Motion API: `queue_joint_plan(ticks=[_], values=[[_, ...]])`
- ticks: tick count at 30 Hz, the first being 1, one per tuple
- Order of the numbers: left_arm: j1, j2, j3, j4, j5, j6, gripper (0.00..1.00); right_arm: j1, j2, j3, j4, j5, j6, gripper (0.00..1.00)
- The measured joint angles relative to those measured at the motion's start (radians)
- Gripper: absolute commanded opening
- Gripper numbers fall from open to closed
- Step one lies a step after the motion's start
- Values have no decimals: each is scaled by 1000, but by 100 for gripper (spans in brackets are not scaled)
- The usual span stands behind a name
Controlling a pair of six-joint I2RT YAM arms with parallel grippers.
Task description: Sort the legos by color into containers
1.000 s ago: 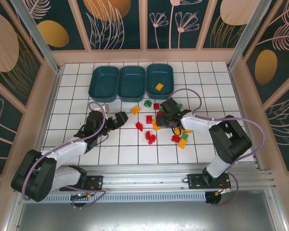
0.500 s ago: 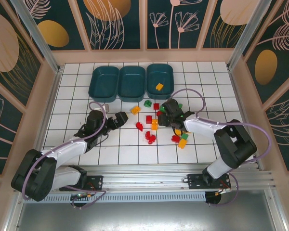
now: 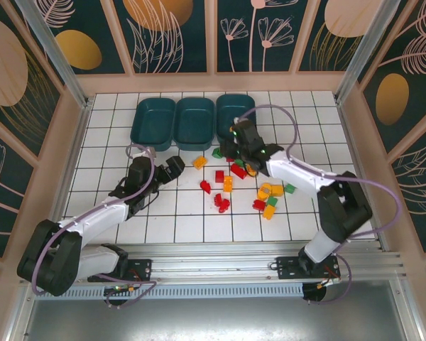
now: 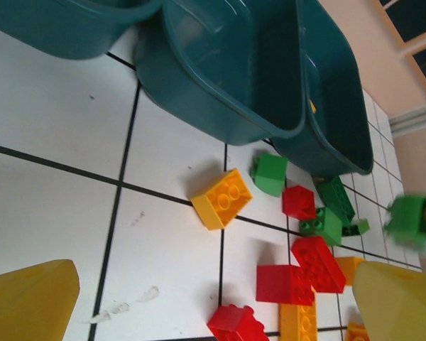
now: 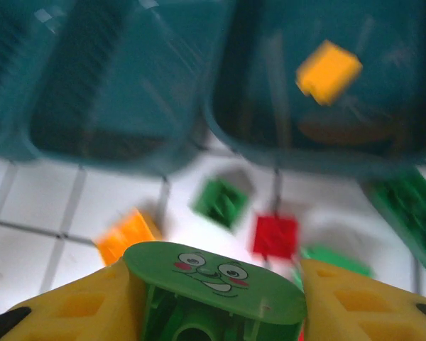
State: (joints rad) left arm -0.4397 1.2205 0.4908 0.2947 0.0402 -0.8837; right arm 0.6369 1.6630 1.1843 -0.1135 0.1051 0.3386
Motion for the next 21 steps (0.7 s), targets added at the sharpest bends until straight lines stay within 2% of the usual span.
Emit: queue_joint_plan(ticks=[4, 11, 16, 21], values=[[2, -8, 7, -45, -28, 15, 99, 3, 189, 232, 41, -35, -27, 45], [2, -10, 42, -119, -37, 45, 97, 8, 447, 500, 38, -74, -81, 47], [2, 24, 60, -135, -19, 68, 95, 11, 550, 607, -15, -87, -111, 57], [2, 97, 116, -158, 21, 100, 82, 14, 612, 717, -80, -98, -134, 66]])
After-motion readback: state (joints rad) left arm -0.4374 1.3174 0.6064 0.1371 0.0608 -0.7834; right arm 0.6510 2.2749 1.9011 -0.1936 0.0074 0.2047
